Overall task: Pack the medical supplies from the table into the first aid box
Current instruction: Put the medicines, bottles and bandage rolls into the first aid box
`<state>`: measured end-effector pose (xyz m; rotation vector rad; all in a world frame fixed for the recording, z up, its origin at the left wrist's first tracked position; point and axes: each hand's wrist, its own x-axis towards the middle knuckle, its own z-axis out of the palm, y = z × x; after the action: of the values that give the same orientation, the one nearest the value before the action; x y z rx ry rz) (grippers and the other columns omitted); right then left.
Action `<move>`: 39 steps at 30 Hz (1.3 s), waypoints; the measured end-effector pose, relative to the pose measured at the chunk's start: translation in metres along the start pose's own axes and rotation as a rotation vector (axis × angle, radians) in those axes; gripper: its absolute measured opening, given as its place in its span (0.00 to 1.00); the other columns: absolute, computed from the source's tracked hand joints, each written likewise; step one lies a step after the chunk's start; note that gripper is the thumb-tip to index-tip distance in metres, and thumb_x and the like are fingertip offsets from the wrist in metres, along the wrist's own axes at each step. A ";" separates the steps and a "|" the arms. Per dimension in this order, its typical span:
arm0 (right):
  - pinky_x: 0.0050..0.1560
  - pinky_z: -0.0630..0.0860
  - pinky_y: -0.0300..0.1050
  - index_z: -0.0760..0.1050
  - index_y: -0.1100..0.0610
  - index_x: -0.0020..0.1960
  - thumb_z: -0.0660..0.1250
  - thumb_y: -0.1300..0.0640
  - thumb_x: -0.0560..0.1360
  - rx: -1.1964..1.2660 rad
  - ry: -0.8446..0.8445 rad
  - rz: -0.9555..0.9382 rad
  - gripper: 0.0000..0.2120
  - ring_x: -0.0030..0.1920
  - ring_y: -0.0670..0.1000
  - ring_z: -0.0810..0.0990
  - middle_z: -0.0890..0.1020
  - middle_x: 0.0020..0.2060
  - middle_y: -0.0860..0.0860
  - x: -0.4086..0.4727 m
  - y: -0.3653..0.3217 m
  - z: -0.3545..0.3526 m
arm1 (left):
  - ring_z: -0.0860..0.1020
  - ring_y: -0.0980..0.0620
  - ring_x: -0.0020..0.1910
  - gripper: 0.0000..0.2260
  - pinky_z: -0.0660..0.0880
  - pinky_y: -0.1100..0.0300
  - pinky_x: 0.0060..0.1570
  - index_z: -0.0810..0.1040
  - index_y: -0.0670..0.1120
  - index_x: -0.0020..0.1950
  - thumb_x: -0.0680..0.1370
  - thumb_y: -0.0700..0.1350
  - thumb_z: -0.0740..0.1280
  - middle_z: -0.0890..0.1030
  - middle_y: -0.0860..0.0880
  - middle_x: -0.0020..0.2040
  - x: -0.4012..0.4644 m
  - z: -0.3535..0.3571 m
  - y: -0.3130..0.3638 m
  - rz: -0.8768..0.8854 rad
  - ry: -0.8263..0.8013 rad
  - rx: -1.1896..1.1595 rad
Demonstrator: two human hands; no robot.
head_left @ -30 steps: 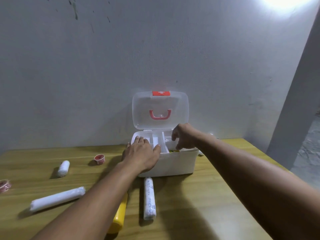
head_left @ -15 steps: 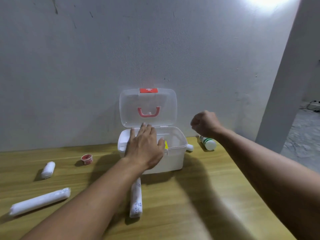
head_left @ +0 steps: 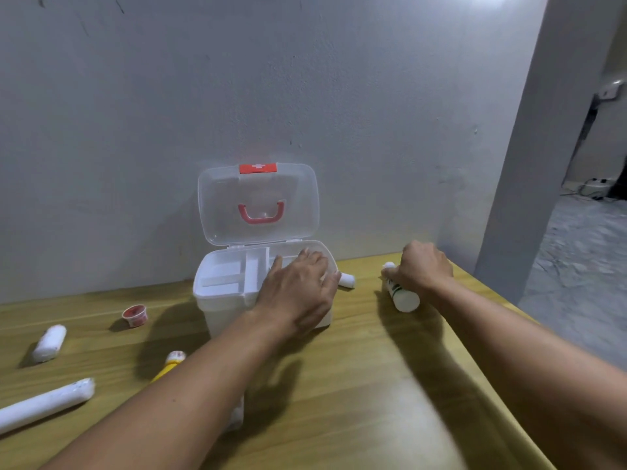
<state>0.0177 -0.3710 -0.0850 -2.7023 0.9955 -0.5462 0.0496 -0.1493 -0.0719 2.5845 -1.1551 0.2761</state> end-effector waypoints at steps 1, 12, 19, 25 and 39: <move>0.35 0.71 0.46 0.70 0.57 0.35 0.73 0.47 0.66 0.016 -0.045 0.036 0.16 0.42 0.59 0.79 0.78 0.37 0.55 0.000 0.001 0.000 | 0.57 0.52 0.77 0.21 0.51 0.43 0.75 0.70 0.45 0.67 0.82 0.53 0.48 0.68 0.49 0.73 -0.001 -0.001 -0.001 -0.014 0.022 -0.005; 0.35 0.83 0.59 0.76 0.64 0.55 0.75 0.62 0.67 0.547 -0.228 -0.024 0.18 0.39 0.61 0.83 0.79 0.42 0.60 -0.022 -0.032 -0.062 | 0.65 0.45 0.72 0.17 0.61 0.44 0.68 0.73 0.40 0.55 0.81 0.49 0.50 0.74 0.43 0.65 -0.024 -0.031 -0.048 -0.273 0.028 -0.009; 0.34 0.83 0.51 0.73 0.56 0.57 0.74 0.62 0.69 0.804 -0.107 -0.256 0.18 0.42 0.58 0.82 0.78 0.50 0.59 -0.037 -0.094 -0.102 | 0.68 0.42 0.67 0.22 0.63 0.48 0.65 0.74 0.39 0.59 0.82 0.52 0.49 0.73 0.41 0.64 -0.042 -0.041 -0.049 -0.353 -0.007 0.030; 0.36 0.84 0.54 0.75 0.58 0.53 0.75 0.59 0.69 0.733 -0.074 -0.348 0.15 0.42 0.57 0.83 0.81 0.47 0.57 -0.053 -0.134 -0.070 | 0.71 0.42 0.63 0.25 0.65 0.48 0.59 0.74 0.41 0.59 0.82 0.56 0.45 0.74 0.42 0.63 -0.046 -0.037 -0.054 -0.331 -0.056 0.080; 0.42 0.83 0.54 0.76 0.57 0.51 0.77 0.61 0.67 0.562 -0.232 -0.427 0.16 0.43 0.56 0.82 0.81 0.47 0.57 -0.064 -0.139 -0.021 | 0.62 0.44 0.74 0.23 0.59 0.48 0.71 0.69 0.41 0.70 0.81 0.51 0.47 0.64 0.43 0.76 -0.041 -0.027 -0.067 -0.338 -0.071 0.029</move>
<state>0.0447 -0.2255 -0.0386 -2.3760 0.1569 -0.4747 0.0720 -0.0691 -0.0709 2.7768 -0.7202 0.1272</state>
